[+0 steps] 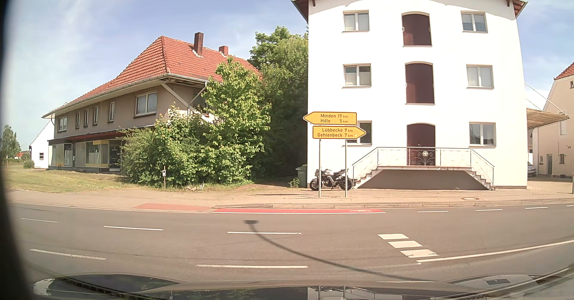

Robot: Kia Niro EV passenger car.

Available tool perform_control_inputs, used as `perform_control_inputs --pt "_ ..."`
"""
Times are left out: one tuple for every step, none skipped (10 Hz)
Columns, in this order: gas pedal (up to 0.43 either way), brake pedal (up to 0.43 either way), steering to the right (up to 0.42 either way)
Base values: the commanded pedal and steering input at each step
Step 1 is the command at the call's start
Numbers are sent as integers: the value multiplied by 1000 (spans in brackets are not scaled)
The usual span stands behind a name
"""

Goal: Follow the waypoints while adhering to traffic rules and regulations

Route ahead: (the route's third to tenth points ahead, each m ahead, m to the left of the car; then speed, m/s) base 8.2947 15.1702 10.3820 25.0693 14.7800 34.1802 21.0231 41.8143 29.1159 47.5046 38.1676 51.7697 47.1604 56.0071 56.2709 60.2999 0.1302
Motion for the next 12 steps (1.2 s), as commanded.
perform_control_inputs --pt "0 262 15" --pt "0 262 15" --pt "0 256 15" --pt "0 256 15" --pt "0 256 15" --pt "0 256 15" --pt "0 256 15" --pt "0 256 15" --pt "0 262 15" --pt "0 262 15" --pt "0 256 15" --pt "0 262 15"
